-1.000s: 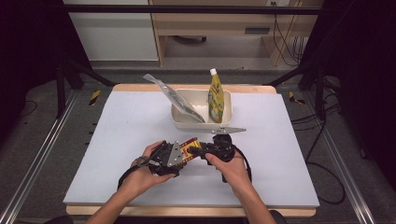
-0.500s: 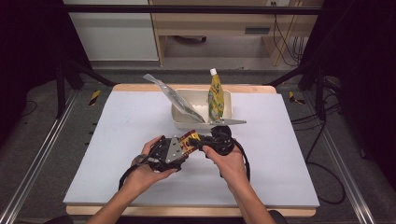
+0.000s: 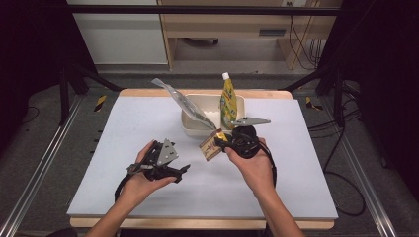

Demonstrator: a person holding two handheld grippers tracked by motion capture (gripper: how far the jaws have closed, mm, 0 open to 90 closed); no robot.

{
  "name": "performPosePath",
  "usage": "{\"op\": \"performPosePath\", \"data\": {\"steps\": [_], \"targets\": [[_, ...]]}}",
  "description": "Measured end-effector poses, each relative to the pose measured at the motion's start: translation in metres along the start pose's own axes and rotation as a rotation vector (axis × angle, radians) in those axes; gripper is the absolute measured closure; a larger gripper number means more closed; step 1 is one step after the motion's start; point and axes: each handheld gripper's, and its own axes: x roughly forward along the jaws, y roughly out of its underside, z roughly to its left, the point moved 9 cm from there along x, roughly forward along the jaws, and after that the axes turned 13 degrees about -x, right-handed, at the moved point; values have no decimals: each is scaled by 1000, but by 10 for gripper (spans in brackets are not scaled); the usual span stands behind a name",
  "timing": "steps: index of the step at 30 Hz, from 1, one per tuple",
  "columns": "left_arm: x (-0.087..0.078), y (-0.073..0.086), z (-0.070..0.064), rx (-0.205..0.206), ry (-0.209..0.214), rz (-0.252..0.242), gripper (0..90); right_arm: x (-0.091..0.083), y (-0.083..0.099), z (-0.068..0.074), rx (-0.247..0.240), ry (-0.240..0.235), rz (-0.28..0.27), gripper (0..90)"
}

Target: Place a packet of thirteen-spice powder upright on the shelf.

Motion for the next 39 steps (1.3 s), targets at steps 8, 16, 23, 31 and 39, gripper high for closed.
{"op": "performPosePath", "data": {"steps": [8, 16, 23, 31, 39], "targets": [[-13, 31, 30, -64, -51, 27, 97, -25, 12, -39, 9, 110, 62, 686], [-27, 48, 45, -93, -91, 15, 98, -45, 6, -68, 22, 181, 87, 686], [-33, 63, 56, -156, -117, 12, 95, -51, -5, -86, 37, 229, 99, 686], [-34, 69, 63, -173, -141, 24, 95, -59, -25, -103, 37, 286, 94, 686], [-36, 71, 66, -185, -155, 22, 95, -56, -46, -116, 38, 320, 93, 685]]}}
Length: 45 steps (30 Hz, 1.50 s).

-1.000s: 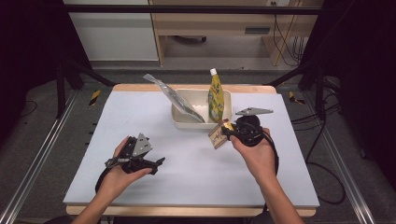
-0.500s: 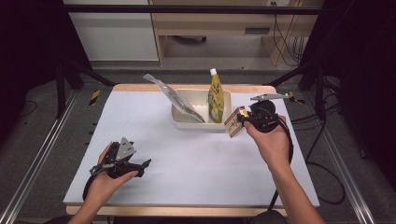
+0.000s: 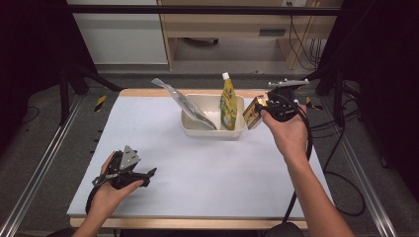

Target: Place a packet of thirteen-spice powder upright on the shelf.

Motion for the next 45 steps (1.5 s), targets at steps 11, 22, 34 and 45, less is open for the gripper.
{"op": "performPosePath", "data": {"steps": [11, 22, 34, 45], "targets": [[-1, 0, 3, -20, -8, -7, 95, 18, -29, -9, 13, 30, 14, 685], [-2, -1, 2, -29, -3, -13, 96, 40, -43, -11, 39, 48, 43, 686], [0, 3, 2, -21, 5, 6, 97, 66, -42, -6, 55, 71, 79, 685], [3, 4, 0, -28, 18, 13, 97, 90, -32, -1, 80, 99, 130, 685]]}}
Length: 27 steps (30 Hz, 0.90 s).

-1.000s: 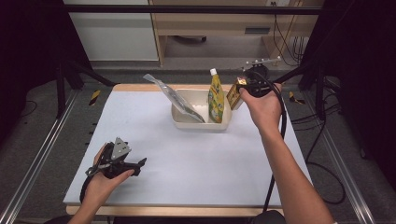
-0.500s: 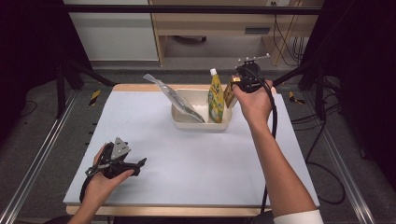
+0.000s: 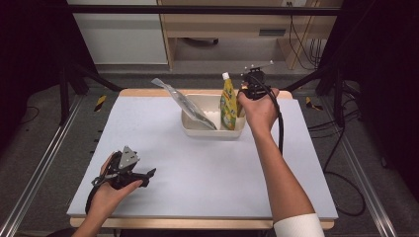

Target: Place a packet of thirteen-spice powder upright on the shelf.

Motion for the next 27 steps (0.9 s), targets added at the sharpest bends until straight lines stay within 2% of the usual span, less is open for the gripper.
{"op": "performPosePath", "data": {"steps": [20, 27], "targets": [[0, 0, -1, 0, 6, 1, 97, 25, 15, 5, 39, 55, 52, 683], [1, 0, -2, 5, 7, 1, 97, 26, 17, 4, 56, 59, 38, 682]]}}
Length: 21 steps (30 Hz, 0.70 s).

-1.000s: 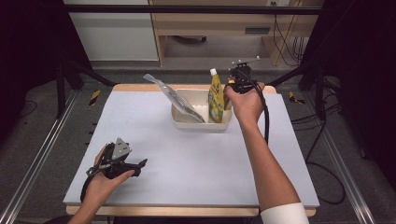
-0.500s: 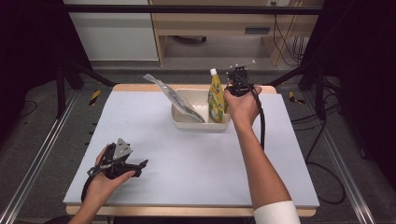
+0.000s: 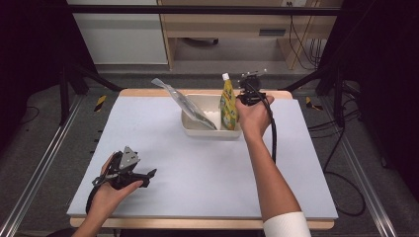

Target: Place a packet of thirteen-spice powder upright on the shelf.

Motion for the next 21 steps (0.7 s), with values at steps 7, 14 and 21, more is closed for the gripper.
{"op": "performPosePath", "data": {"steps": [7, 14, 21], "targets": [[0, 0, 0, 4, -1, 0, 97, -2, 2, -1, 17, -14, 1, 683], [0, 0, -2, 8, 4, 3, 98, -3, 2, -2, 10, -19, 4, 684], [1, 0, -3, 15, 5, 8, 98, -1, 2, -5, 16, -23, 9, 684]]}}
